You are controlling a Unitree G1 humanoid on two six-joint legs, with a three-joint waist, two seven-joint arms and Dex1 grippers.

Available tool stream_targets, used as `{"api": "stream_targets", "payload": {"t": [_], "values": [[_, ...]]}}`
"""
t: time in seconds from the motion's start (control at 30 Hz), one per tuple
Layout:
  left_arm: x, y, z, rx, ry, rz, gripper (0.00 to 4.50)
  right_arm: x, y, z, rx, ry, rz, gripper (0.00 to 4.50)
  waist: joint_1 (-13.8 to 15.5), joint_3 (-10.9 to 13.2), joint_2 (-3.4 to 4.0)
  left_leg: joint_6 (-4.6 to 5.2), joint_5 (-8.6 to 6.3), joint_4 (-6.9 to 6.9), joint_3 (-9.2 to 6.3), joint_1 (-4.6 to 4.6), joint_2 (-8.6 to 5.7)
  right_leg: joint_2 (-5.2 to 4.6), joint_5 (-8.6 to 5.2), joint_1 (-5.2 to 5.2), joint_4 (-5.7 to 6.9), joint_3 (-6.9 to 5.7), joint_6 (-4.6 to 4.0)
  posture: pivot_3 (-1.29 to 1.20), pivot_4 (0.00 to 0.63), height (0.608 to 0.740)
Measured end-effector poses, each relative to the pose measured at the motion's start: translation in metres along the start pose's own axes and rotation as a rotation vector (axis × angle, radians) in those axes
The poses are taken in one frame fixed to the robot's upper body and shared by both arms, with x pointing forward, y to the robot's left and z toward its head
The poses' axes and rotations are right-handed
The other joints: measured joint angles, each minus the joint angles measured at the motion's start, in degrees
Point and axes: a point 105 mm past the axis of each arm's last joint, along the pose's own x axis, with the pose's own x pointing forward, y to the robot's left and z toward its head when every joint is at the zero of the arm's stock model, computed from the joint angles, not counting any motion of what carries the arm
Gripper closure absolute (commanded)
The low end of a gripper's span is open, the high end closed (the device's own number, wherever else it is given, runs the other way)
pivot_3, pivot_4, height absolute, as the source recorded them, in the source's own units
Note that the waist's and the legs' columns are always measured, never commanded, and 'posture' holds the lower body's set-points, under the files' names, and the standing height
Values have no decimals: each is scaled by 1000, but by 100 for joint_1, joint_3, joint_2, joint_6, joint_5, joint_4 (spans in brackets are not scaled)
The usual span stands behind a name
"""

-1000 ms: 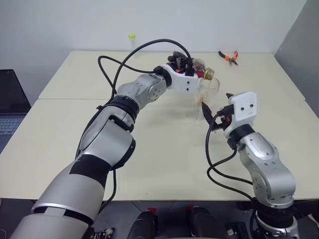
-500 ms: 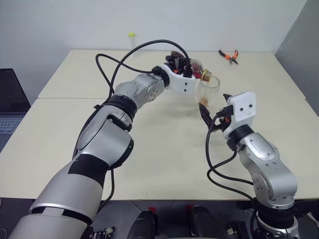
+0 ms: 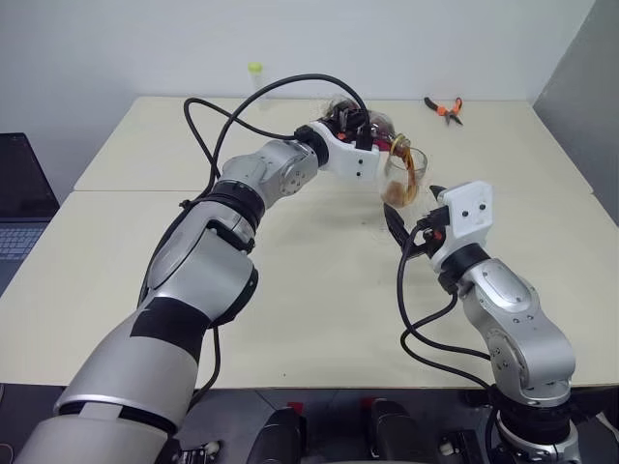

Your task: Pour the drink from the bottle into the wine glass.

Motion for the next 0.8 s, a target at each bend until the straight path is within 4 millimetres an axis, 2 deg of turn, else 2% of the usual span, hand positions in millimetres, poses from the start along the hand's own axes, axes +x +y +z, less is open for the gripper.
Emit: {"api": "stream_targets", "payload": {"t": [0.2, 0.8], "values": [[0, 7, -2, 21, 4, 12, 3757, 0, 0, 0, 0, 1, 1, 0, 0, 0, 0, 0, 0, 1, 1, 0, 0, 0, 0, 0, 1, 0, 0, 0, 150, 740], [-3, 6, -10, 24, 29, 5, 3757, 0, 1, 0, 3, 1, 6, 0, 0, 0, 0, 0, 0, 6, 0, -1, -1, 0, 0, 0, 6, -1, 0, 0, 150, 740]]}}
